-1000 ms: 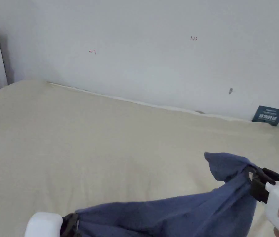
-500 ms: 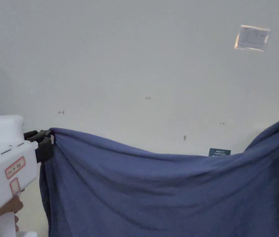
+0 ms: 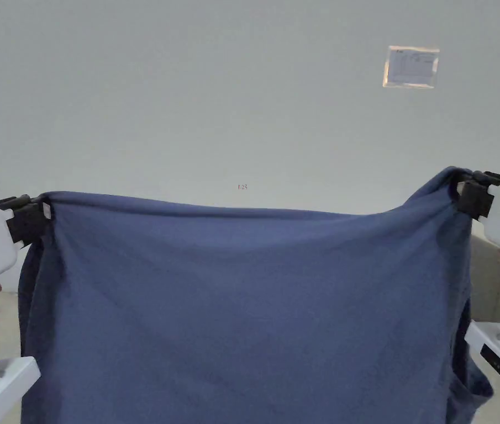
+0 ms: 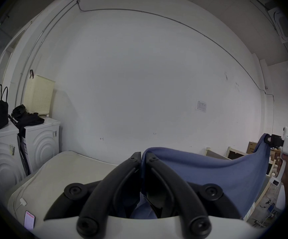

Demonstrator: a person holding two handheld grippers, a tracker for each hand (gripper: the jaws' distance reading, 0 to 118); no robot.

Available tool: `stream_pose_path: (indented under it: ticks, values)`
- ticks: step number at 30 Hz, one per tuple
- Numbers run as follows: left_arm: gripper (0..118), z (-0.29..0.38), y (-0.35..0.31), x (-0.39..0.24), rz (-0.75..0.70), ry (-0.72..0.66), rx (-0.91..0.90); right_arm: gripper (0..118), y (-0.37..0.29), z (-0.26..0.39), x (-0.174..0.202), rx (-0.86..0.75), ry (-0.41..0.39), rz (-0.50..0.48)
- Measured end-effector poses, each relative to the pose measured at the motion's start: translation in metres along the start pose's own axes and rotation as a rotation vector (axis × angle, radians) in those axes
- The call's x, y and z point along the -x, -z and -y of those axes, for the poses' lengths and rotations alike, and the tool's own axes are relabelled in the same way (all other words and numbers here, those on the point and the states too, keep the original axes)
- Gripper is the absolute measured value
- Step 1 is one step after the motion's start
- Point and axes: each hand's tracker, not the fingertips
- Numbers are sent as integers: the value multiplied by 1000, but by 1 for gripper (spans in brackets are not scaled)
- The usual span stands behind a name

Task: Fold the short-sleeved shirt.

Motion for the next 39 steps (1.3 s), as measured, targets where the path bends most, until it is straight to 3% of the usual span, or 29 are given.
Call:
stream_pose_path:
  ticks: [8, 12, 18, 25, 27, 30, 39]
  values:
    - [4, -5, 53, 3, -35, 39, 25, 1, 68, 5, 5, 56, -61, 51]
    - [4, -10, 86, 5, -34, 50, 33, 1, 99, 14, 8, 85, -129, 100]
    - [4, -4, 133, 17, -30, 32, 63, 1, 140, 31, 1, 120, -123, 82]
    - [4, 9, 169, 31, -57, 84, 105, 1, 177, 47, 7, 184, -176, 65]
    - [4, 12, 176, 43, -29, -45, 108, 1, 186, 51, 4, 188, -128, 51]
    - [4, 26, 180, 45, -70, 86, 137, 1, 187, 61, 2, 173, -87, 32]
    - [4, 123, 111, 67, -12, -48, 193, 1, 115, 160, -6, 216, -9, 2]
